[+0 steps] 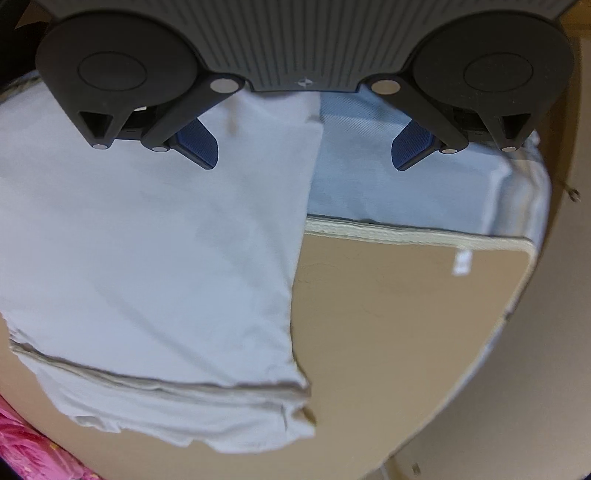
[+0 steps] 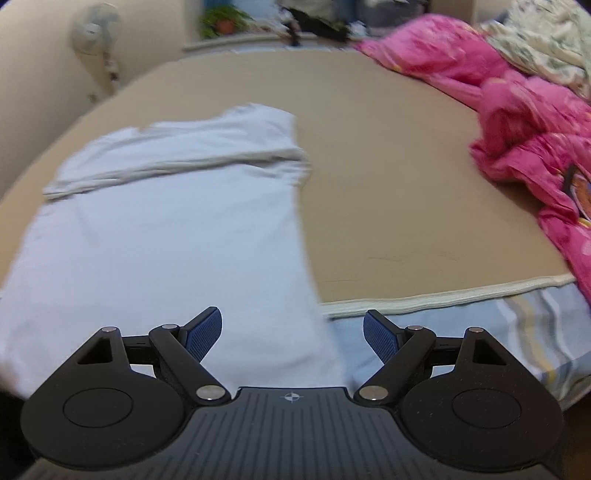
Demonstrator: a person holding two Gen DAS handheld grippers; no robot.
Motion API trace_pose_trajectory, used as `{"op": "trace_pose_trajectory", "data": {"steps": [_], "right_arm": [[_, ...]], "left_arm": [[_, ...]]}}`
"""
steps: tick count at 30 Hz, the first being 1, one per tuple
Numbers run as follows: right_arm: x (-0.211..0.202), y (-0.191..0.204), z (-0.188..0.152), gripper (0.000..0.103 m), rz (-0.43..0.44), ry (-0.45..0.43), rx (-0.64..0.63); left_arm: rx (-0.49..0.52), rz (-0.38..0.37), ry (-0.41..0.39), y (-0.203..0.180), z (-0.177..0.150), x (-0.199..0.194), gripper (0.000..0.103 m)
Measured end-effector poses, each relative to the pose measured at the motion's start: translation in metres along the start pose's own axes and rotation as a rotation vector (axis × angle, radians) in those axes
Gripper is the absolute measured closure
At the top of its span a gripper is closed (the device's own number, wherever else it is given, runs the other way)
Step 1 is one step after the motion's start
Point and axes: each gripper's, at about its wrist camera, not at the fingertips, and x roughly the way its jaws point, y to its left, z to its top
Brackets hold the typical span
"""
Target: Fold small clothes
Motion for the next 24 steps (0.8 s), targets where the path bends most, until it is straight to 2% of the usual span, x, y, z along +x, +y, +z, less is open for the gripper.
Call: {"op": "trace_pose_trajectory", "data": {"steps": [1, 3, 7, 9, 11, 18, 21, 24], "right_arm": [[0.009, -0.005, 0.004, 0.018, -0.034, 0.001, 0.004], [0.023, -0.012, 0.009, 0.018, -0.046, 0.02, 0.0], [0.058, -0.025, 0.007, 0.018, -0.002, 0.13, 0.044], [0.069, -0.028, -0.001, 0.018, 0.01, 0.174, 0.08], [0.077, -0.031, -0.011, 0.016, 0.07, 0.237, 0.125], [0.07, -0.029, -0.026, 0.015, 0.118, 0.212, 0.12], [0.076, -0.025, -0.025, 0.007, 0.12, 0.224, 0.121], [0.082, -0.016, -0.026, 0.003, 0.102, 0.223, 0.097]], "left_arm": [[-0.005, -0.002, 0.01, 0.0, 0.003, 0.008, 0.002], [-0.009, -0.002, 0.034, 0.001, 0.008, 0.023, 0.002], [0.004, -0.057, 0.103, -0.002, 0.009, 0.05, 0.001], [0.002, -0.06, 0.092, -0.002, 0.007, 0.051, 0.0], [0.011, -0.065, 0.083, -0.003, 0.004, 0.049, 0.0], [0.096, -0.161, 0.09, -0.01, -0.011, 0.043, 0.0], [0.132, -0.148, 0.095, -0.016, -0.012, 0.043, 0.0], [0.111, -0.137, 0.134, -0.017, -0.005, 0.046, 0.0]]}}
